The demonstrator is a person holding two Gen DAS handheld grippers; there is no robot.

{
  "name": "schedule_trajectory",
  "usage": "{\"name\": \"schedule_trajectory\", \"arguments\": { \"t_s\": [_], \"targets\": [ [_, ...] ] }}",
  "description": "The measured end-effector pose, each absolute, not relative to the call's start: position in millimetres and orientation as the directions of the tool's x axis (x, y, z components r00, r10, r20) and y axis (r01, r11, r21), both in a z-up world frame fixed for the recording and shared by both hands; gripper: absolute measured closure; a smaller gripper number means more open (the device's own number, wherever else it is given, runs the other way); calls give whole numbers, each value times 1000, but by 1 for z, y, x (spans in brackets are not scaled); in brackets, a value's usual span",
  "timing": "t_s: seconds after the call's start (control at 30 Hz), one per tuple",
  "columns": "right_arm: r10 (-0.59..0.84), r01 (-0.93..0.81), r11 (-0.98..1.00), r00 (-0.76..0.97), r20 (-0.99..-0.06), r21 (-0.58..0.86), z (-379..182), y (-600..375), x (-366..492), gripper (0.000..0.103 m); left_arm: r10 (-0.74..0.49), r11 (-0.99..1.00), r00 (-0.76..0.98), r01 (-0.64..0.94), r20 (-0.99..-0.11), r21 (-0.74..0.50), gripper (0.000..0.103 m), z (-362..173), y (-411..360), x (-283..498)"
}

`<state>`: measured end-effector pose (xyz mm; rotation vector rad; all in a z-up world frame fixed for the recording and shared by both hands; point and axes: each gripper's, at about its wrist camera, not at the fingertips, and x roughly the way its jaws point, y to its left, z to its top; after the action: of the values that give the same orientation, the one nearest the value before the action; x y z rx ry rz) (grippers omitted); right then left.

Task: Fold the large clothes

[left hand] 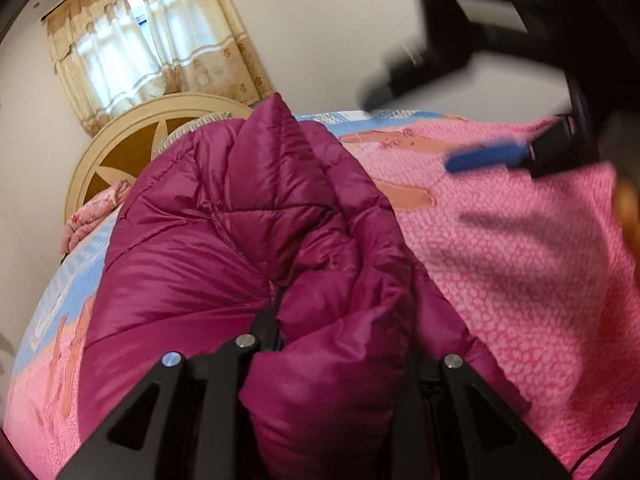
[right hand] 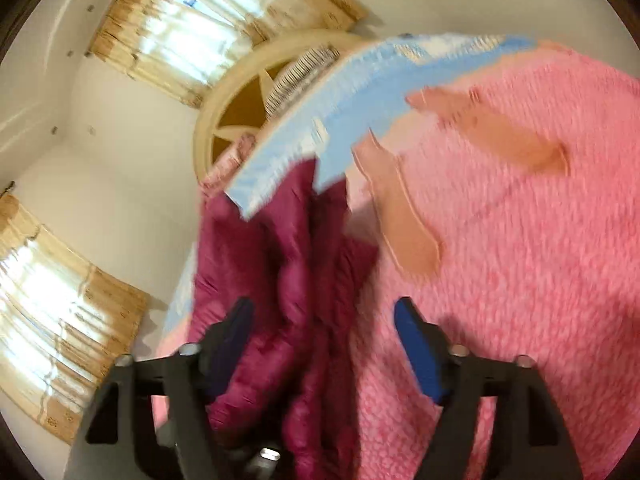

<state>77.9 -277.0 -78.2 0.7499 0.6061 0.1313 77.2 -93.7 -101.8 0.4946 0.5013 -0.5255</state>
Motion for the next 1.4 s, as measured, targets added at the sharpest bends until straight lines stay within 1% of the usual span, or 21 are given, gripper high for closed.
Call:
{"name": "schedule_trajectory", "arguments": {
  "t_s": [0.07, 0.17, 0.3, 0.33, 0.37, 0.4, 0.47, 0.57, 0.6, 0.67, 0.7, 0.8, 0.83, 0.9, 0.97, 1.0, 1.07, 1.1, 1.17, 1.23, 1.4],
  "targets": [
    [337, 56, 767, 813, -475, 640, -66, -273, 86, 28, -349, 754, 754, 578, -557, 310, 82, -103, -94, 74],
    [330, 17, 851, 761, -559, 525, -59, -253, 116, 29, -357, 752, 748, 585, -560, 302, 82, -102, -91, 72],
    [346, -41, 895, 693, -632, 445, -60, -232, 152, 30, -380, 744, 732, 605, -566, 284, 81, -99, -88, 71],
    [337, -49, 906, 688, -643, 421, -62, -227, 158, 35, -385, 741, 727, 611, -569, 279, 80, -97, -86, 70],
    [323, -52, 917, 681, -658, 396, -64, -224, 163, 61, -392, 738, 720, 618, -572, 271, 79, -94, -84, 70],
    [324, -40, 916, 664, -674, 400, -69, -223, 169, 72, -400, 736, 713, 625, -577, 262, 73, -91, -80, 72],
    [351, -12, 889, 660, -664, 458, -80, -235, 177, 75, -451, 724, 663, 663, -598, 189, 72, -75, -64, 72],
    [392, 0, 854, 658, -643, 521, -91, -246, 179, 77, -531, 705, 594, 705, -605, 74, 62, -48, -31, 69],
    [401, 1, 846, 657, -638, 533, -95, -247, 178, 77, -544, 702, 585, 710, -602, 56, 60, -42, -23, 68],
    [419, 6, 829, 656, -628, 560, -103, -249, 179, 77, -573, 703, 576, 711, -582, 12, 40, -22, 3, 68],
    [425, 12, 821, 656, -624, 571, -106, -252, 179, 77, -587, 703, 576, 711, -568, -5, 29, -15, 12, 68],
    [453, 30, 785, 654, -606, 619, -119, -260, 178, 77, -657, 691, 572, 717, -492, -89, 27, 18, 51, 78],
    [465, 32, 772, 654, -597, 635, -123, -263, 178, 77, -661, 702, 588, 704, -467, -108, 23, 26, 60, 85],
    [489, 30, 743, 657, -573, 669, -128, -267, 177, 77, -624, 751, 631, 648, -461, -129, 20, 32, 64, 108],
    [498, 33, 726, 664, -558, 687, -133, -268, 176, 77, -572, 798, 651, 583, -498, -154, 20, 31, 58, 137],
    [499, 40, 716, 669, -551, 697, -136, -269, 175, 77, -557, 810, 649, 561, -518, -169, 22, 27, 51, 148],
    [498, 50, 703, 677, -541, 709, -140, -270, 175, 77, -540, 825, 615, 523, -575, -215, 23, 16, 29, 182],
    [496, 51, 701, 682, -538, 711, -141, -270, 174, 78, -529, 831, 606, 512, -595, -217, 26, 9, 20, 187],
    [492, 52, 702, 685, -537, 710, -144, -272, 173, 79, -475, 854, 593, 489, -650, -178, 31, -7, -4, 204],
    [492, 53, 701, 686, -536, 711, -144, -272, 172, 79, -407, 877, 581, 463, -705, -125, 32, -25, -26, 218],
    [505, 41, 692, 685, -525, 720, -146, -275, 171, 79, -318, 899, 593, 436, -740, -37, 27, -42, -33, 218]
  ]
}}
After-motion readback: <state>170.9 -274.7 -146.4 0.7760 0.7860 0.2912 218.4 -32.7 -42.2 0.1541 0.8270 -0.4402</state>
